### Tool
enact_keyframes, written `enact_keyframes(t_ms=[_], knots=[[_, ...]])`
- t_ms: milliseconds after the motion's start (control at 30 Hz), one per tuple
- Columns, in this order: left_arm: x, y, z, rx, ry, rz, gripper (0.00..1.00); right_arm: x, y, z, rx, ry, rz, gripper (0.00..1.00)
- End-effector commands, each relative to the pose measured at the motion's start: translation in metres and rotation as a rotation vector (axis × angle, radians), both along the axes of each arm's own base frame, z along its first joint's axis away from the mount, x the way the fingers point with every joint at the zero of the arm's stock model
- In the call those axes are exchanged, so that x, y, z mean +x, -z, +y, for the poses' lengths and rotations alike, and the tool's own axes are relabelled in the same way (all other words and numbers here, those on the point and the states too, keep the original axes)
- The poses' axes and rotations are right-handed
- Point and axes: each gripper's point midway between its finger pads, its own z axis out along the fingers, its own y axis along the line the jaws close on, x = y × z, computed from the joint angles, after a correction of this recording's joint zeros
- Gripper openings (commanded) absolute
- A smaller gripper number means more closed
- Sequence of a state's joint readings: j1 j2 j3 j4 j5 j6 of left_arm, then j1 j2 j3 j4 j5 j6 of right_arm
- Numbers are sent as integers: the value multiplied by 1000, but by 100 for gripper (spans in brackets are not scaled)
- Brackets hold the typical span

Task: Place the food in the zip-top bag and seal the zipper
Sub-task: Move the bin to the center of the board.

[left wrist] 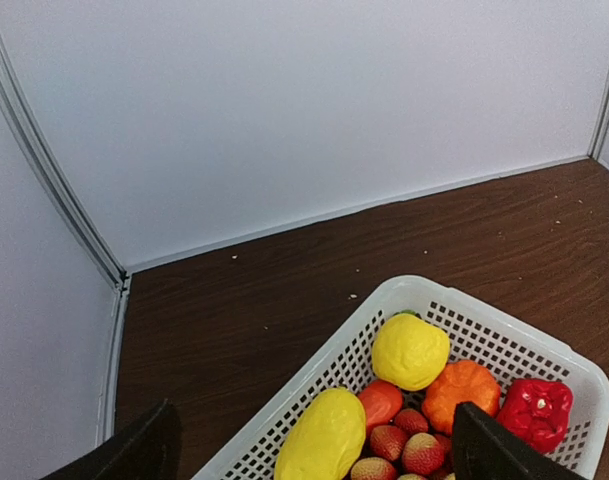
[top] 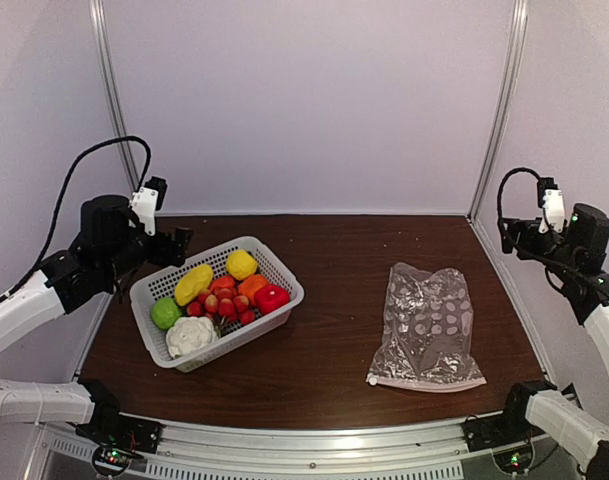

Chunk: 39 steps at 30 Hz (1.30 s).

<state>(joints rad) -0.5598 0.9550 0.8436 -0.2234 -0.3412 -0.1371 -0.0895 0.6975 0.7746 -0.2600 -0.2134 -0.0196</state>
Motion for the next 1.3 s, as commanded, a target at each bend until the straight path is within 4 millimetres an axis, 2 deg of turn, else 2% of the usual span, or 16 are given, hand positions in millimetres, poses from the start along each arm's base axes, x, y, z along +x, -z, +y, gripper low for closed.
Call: enact_keyframes(t_ms=[0, 233, 533, 633, 800, 900, 1133, 1267], knots=[[2, -3, -20, -89, 117, -53, 94, -4, 17, -7, -8, 38, 10, 100], [-5, 7, -57, -169, 320, -42, 87, -9, 60, 15, -103, -134, 86, 100], [-30, 24, -123, -165, 591, 38, 80, -10, 89, 22, -184, -213, 149, 100], [-42, 37, -143, -136, 655, 98, 76, -12, 94, 29, -217, -267, 160, 100], [-70, 80, -173, 70, 687, 266, 72, -17, 96, 36, -233, -314, 156, 100], [-80, 100, -175, 174, 653, 340, 69, -18, 96, 38, -241, -326, 150, 99], [-87, 127, -151, 307, 558, 475, 51, -22, 98, 41, -248, -347, 151, 100], [-94, 153, -144, 364, 548, 571, 48, -23, 98, 42, -253, -354, 150, 100]])
